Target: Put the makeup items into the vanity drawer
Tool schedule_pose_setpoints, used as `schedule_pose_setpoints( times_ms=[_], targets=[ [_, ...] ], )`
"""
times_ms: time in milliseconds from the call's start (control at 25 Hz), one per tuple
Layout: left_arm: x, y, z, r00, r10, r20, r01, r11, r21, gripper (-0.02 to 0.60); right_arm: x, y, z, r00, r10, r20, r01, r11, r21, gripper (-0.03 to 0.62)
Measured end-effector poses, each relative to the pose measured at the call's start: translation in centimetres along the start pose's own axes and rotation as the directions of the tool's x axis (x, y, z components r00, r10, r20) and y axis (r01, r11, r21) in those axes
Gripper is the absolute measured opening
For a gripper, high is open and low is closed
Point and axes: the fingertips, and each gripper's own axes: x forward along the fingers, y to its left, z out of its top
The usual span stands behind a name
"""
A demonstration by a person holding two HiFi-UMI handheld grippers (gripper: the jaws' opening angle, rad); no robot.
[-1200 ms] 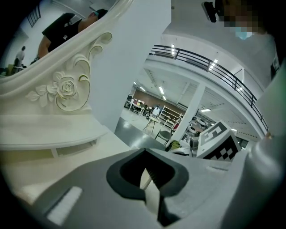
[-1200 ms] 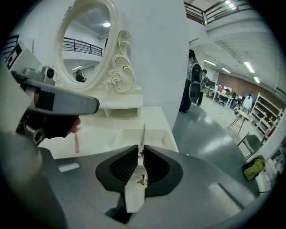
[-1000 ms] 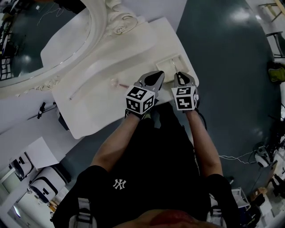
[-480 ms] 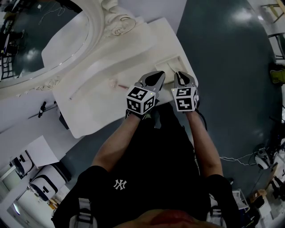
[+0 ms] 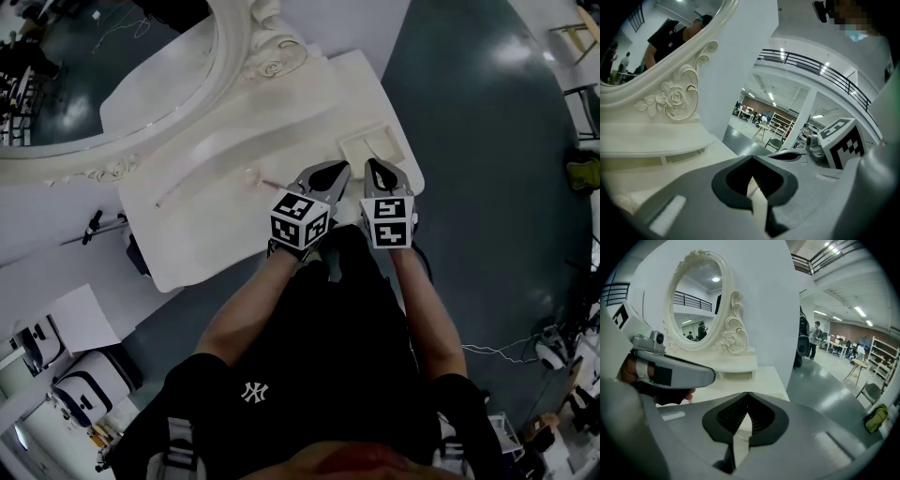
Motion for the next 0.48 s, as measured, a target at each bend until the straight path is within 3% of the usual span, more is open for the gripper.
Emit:
schedule_pose_setpoints(
  times_ms=[480],
  targets=[
    [-5.9, 0.2, 0.2, 0.999, 0.007, 0.054, -0.009, 1.000, 0.022, 0.000, -2.7, 5.9, 2.1, 0.994, 0.038, 0.099, -0.037, 0.999, -0.012, 0.021]
  ],
)
